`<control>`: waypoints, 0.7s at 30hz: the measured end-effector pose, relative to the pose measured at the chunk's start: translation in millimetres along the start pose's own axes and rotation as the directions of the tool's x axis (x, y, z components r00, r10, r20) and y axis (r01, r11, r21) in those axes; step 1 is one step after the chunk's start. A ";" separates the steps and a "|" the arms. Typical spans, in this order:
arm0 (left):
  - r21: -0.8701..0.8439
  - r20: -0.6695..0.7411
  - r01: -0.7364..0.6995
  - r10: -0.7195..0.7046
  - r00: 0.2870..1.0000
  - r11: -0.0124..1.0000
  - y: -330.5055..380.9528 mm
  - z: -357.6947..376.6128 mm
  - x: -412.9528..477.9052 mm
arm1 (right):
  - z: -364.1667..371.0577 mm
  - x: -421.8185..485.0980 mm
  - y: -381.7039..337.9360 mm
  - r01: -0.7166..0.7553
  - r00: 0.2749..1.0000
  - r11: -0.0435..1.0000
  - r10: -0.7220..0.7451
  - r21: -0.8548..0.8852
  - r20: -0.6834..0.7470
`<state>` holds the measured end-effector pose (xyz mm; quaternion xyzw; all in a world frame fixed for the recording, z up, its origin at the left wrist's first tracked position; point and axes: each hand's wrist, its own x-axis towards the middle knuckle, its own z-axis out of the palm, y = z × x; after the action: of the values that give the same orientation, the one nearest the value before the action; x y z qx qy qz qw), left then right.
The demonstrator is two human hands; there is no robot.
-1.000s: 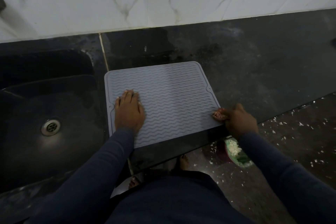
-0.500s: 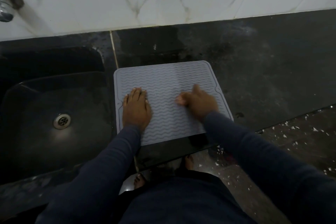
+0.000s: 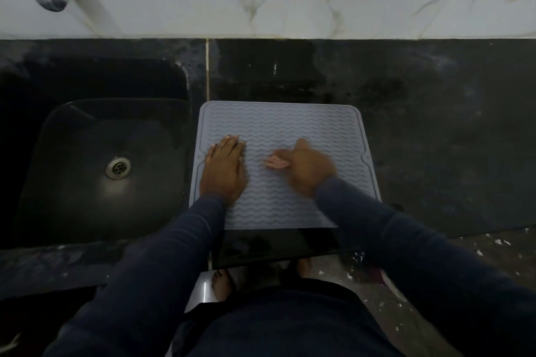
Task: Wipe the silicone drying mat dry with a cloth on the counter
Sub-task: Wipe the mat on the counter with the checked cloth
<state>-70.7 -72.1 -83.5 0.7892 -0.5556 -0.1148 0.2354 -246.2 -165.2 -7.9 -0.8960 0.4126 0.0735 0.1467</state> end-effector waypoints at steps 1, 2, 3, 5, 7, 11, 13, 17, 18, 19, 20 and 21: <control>0.002 -0.004 0.007 -0.007 1.000 1.000 1.1 0.8 -0.3 | -5.5 -2.7 23.4 0.009 1.000 0.999 -0.008 -0.046 0.023; 0.002 -0.005 0.011 -0.011 1.000 1.000 1.6 1.4 -0.5 | -11.7 -5.5 44.8 -0.017 0.999 0.998 0.021 -0.067 0.049; 0.000 -0.005 0.017 -0.017 1.000 1.000 2.0 1.9 -0.9 | -17.6 -6.4 61.5 -0.069 0.994 0.995 0.075 -0.073 0.080; -0.003 -0.015 0.022 -0.022 1.000 1.000 2.9 1.8 -0.7 | -29.1 2.6 76.7 -0.169 0.976 0.983 0.176 -0.066 0.126; -0.002 -0.015 0.042 -0.042 0.999 0.999 2.6 1.9 1.2 | -34.3 16.4 60.1 -0.149 0.984 0.989 0.148 0.005 0.098; 0.004 -0.011 0.044 -0.044 0.999 0.999 4.0 0.4 0.7 | -12.8 39.0 -14.3 0.119 0.991 0.988 -0.123 0.102 0.042; 0.003 -0.008 0.030 -0.030 1.000 1.000 3.9 -0.5 -0.5 | -1.3 41.5 -26.8 0.128 0.989 0.989 -0.133 0.075 0.061; 0.045 0.018 0.041 -0.041 0.999 0.998 4.0 -0.2 0.5 | -7.8 33.4 16.4 0.161 0.986 0.987 -0.161 0.012 0.053; 0.048 0.034 0.045 -0.047 0.998 0.998 3.9 0.0 0.2 | -10.2 27.7 34.2 0.162 0.985 0.987 -0.163 0.019 0.048; 0.052 0.043 0.048 -0.051 0.998 0.997 3.7 0.7 0.1 | -13.5 20.5 51.9 0.151 0.987 0.988 -0.152 0.024 0.048; 0.057 0.042 0.046 -0.049 0.998 0.997 2.9 1.5 0.6 | -17.9 14.5 69.2 0.129 0.991 0.991 -0.130 0.030 0.042; 0.063 0.039 0.044 -0.047 0.998 0.997 3.3 1.6 0.9 | -23.2 10.8 85.6 0.085 0.995 0.996 -0.087 0.029 0.052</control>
<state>-73.8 -74.2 -83.2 0.8060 -0.5455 -0.1187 0.1968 -304.2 -233.3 -6.0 -0.9087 0.3705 0.0856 0.1724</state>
